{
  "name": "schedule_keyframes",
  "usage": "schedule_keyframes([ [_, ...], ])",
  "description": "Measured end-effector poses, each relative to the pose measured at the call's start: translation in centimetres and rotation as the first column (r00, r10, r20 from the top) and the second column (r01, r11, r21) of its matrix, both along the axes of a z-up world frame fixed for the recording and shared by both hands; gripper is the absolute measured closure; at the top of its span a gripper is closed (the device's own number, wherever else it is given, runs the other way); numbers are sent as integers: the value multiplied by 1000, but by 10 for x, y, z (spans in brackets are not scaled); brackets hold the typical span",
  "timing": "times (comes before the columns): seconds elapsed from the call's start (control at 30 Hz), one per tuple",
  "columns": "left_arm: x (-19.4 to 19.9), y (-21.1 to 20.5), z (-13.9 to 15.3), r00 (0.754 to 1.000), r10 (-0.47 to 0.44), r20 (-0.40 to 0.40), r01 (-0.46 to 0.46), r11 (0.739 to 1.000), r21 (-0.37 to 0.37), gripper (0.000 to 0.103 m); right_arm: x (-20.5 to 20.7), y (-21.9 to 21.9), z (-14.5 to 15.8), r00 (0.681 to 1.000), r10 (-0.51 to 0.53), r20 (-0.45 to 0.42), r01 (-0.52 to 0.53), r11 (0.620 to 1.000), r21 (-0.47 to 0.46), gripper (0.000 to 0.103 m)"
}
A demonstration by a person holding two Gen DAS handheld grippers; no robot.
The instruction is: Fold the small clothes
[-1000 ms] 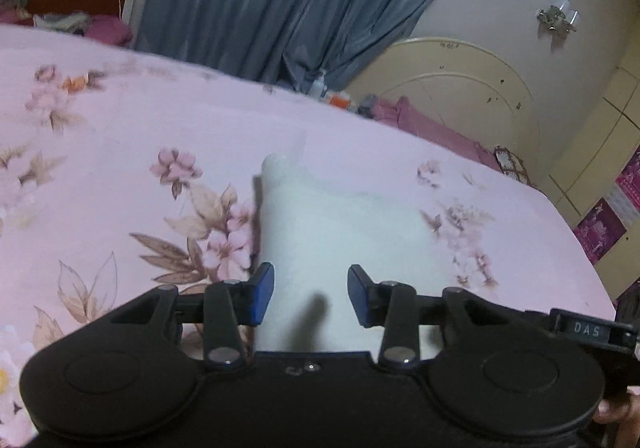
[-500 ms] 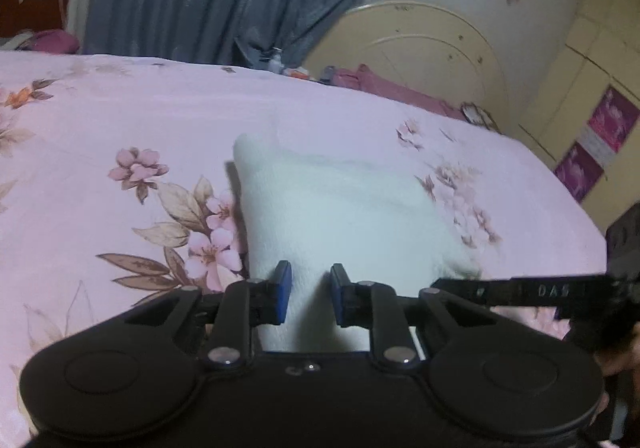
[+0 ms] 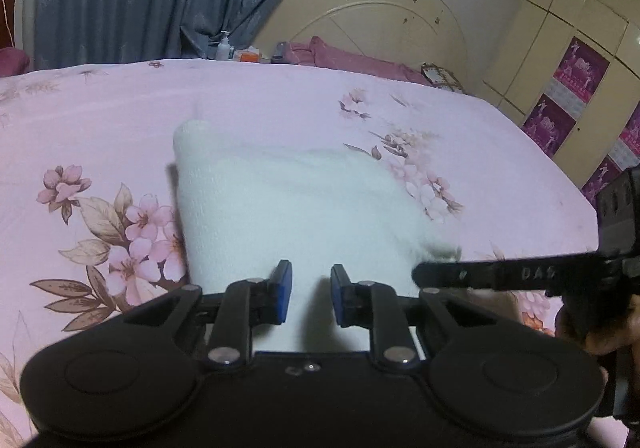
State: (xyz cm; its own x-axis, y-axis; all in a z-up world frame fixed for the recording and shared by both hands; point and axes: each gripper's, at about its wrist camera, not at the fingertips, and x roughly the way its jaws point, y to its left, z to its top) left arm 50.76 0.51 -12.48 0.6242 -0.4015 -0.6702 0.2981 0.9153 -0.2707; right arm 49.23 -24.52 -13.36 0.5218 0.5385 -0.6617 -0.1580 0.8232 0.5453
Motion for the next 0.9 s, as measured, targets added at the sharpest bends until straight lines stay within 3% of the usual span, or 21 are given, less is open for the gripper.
schedule_keyframes([
  [0.13, 4, 6, -3, 1000, 3, -23, -3, 1000, -22, 84, 0, 4, 5, 999, 31, 26, -30, 999, -32, 90],
  [0.27, 7, 11, -1, 1000, 0, -24, -1, 999, -41, 83, 7, -1, -3, 998, 68, -13, -68, 998, -12, 90],
  [0.3, 6, 13, 3, 1000, 3, -4, -4, 998, -56, 77, 9, -4, 3, 997, 79, -13, -79, 997, -6, 90],
  [0.33, 7, 15, 8, 1000, 13, 26, -12, 998, -65, 73, 10, -9, 9, 998, 70, -3, -70, 997, -6, 86],
  [0.37, 11, 17, 12, 999, 22, 47, -19, 998, -62, 73, 9, -16, 18, 999, 31, 30, -30, 999, -23, 72],
  [0.4, 18, 19, 14, 998, 29, 56, -25, 998, -59, 73, 9, -21, 26, 998, 3, 69, -1, 999, -34, 68],
  [0.5, 44, 19, 16, 996, 42, 73, -38, 997, -61, 73, 28, -18, 38, 993, -9, 114, 14, 999, -40, 68],
  [0.6, 67, 17, 13, 994, 55, 95, -52, 998, -31, 73, 50, 12, 39, 985, 58, 165, -41, 994, -106, 69],
  [0.63, 75, 16, 6, 994, 59, 95, -59, 998, -8, 72, 56, 20, 33, 983, 86, 160, -64, 988, -141, 69],
  [0.7, 91, 17, -18, 996, 91, 7, -91, 994, 60, 74, 72, 39, 1, 990, 123, 62, -98, 947, -306, 71],
  [0.8, 87, 28, -13, 994, 98, 43, -97, 995, -9, 76, 72, 26, -3, 996, 75, 57, -60, 970, -237, 71],
  [0.9, 86, 27, -11, 994, 86, 63, -85, 996, -15, 75, 65, 27, 14, 986, 65, 155, -23, 966, -257, 71],
])
